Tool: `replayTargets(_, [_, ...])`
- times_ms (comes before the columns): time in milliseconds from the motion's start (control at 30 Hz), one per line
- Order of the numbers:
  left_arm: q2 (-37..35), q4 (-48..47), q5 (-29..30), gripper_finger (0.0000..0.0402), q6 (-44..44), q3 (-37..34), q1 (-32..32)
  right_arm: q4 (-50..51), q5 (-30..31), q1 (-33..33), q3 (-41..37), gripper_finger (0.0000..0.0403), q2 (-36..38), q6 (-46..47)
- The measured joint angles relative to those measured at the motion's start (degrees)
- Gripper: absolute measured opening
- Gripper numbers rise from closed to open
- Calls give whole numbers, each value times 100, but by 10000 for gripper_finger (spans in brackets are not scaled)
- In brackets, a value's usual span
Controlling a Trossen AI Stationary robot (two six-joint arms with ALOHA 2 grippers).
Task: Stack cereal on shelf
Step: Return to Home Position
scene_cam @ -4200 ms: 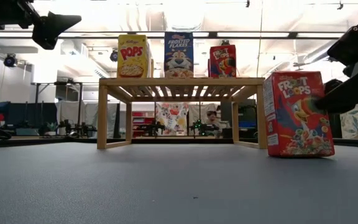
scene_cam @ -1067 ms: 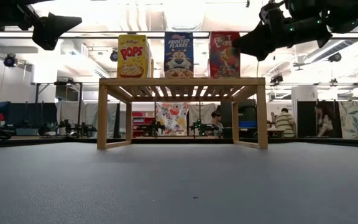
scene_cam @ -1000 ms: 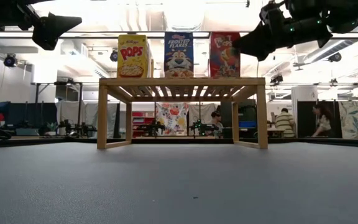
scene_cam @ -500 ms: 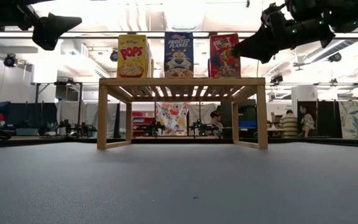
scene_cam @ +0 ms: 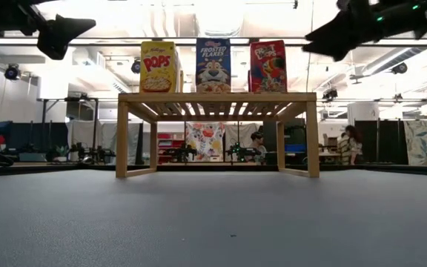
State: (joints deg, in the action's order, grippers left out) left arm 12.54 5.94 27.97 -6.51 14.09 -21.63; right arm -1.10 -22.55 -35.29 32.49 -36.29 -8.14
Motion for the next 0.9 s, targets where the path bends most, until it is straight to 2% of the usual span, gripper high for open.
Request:
replayTargets(167, [-396, -240, 15, 267, 249, 2, 0, 652, -42, 13, -64, 240, 854, 10])
replayTargets(300, [-742, -458, 261, 219, 279, -201, 0, 678, -42, 52, -544, 202, 1624, 266])
replayTargets(467, [-1255, -482, 436, 124, 168, -712, 0, 610, 155, 52, -1302, 139, 2682, 420])
replayTargets(633, [-1229, -271, 411, 17, 45, -1003, 7, 432, 116, 52, -1977, 75, 3566, 648])
replayTargets(733, [-1251, -129, 347, 12, -1, -1209, 9, 396, -101, 63, -2405, 44, 3621, 868])
replayTargets(900, [-1217, -126, 251, 12, -3, -1355, 9, -571, -230, 76, -3125, 13, 3460, 1025])
